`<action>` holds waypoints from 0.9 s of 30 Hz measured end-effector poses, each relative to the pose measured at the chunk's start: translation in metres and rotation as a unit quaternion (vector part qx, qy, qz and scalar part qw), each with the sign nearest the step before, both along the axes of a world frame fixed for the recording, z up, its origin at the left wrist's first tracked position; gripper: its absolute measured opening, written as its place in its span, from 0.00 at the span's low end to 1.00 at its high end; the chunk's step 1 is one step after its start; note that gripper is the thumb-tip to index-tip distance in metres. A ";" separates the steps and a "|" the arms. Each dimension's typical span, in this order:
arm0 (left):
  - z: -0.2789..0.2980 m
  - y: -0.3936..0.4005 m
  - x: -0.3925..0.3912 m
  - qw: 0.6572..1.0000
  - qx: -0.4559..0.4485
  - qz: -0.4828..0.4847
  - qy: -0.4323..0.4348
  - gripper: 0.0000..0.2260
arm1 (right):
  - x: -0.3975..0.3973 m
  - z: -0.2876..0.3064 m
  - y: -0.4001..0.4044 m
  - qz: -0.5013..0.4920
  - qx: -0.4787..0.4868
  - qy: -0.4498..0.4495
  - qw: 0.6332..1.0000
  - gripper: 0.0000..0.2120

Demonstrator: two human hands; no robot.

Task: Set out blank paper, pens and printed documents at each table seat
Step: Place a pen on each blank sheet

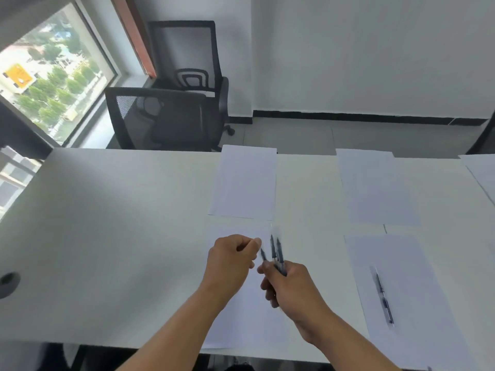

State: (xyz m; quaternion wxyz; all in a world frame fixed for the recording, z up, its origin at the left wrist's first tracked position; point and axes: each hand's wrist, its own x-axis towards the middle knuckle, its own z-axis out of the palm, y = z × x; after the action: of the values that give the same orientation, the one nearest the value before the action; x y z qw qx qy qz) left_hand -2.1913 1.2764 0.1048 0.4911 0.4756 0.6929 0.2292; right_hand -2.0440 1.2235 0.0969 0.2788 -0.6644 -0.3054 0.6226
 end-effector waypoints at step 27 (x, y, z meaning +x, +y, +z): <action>-0.060 0.034 -0.031 0.990 -0.071 -0.027 0.121 0.15 | -0.002 -0.039 -0.007 -0.085 -0.037 -0.010 0.996 0.14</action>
State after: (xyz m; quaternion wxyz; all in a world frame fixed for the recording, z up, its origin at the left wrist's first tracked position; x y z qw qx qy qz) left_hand -2.2222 1.3105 0.0453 0.4422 0.4823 0.7486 0.1072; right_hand -2.0457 1.2167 0.0584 0.3028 -0.7039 -0.2278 0.6008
